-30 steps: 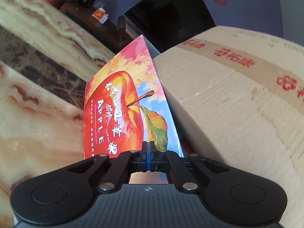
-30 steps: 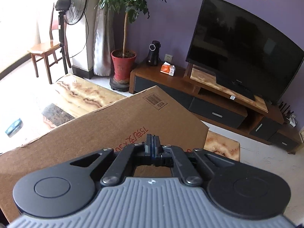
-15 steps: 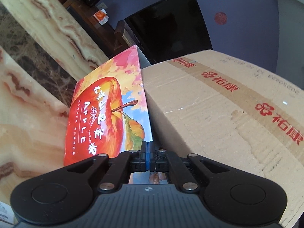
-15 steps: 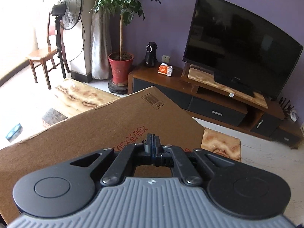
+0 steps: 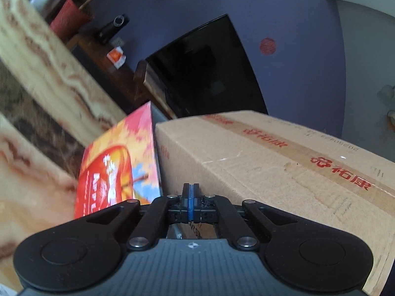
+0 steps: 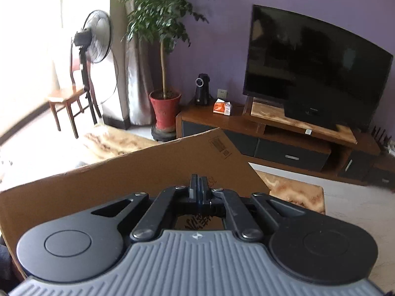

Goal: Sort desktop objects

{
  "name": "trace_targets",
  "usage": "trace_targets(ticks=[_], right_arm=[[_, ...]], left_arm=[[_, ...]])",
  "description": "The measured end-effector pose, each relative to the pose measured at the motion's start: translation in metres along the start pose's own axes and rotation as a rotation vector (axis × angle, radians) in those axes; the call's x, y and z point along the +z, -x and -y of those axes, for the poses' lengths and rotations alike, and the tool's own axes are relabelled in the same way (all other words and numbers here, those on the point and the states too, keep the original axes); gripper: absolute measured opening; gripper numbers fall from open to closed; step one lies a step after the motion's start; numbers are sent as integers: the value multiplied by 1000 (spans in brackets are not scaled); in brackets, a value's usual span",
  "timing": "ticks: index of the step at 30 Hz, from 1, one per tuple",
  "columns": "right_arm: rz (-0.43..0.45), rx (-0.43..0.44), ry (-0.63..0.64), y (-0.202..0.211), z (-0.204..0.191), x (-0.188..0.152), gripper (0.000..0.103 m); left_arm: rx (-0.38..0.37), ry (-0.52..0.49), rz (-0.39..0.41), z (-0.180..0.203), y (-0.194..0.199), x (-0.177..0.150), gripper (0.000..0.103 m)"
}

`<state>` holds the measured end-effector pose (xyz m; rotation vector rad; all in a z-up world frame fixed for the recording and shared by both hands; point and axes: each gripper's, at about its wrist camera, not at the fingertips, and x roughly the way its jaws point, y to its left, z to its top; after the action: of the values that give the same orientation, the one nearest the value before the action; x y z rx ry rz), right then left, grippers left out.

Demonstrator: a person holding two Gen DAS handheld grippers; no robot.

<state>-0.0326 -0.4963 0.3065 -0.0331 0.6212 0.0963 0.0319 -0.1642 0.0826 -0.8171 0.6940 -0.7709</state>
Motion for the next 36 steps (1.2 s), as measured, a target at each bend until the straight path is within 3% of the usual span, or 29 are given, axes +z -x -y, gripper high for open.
trace_targets(ticks=[9,16,20,25,29,32,36], right_arm=[[165,61,-76,9,17,-3,4],[267,150,-168,-20,36,-9,4],[330,198,-225,-32,50,-22,4],[302,197,-283,-34,62,-38,4],[248,168,-303,-21,65,-51,4],[227,155,-325,-20,67,-58,4],[198,138,-354,-18,70,-68,4]], left_arm=[[23,-96,129,27,11,39,0],[82,-185,205,40,12,77,0],[119,-256,206,47,5,84,0],[126,-276,186,46,-5,75,0],[90,-307,145,45,-7,49,0],[107,-322,121,41,-13,28,0],[108,-303,137,46,-16,23,0]])
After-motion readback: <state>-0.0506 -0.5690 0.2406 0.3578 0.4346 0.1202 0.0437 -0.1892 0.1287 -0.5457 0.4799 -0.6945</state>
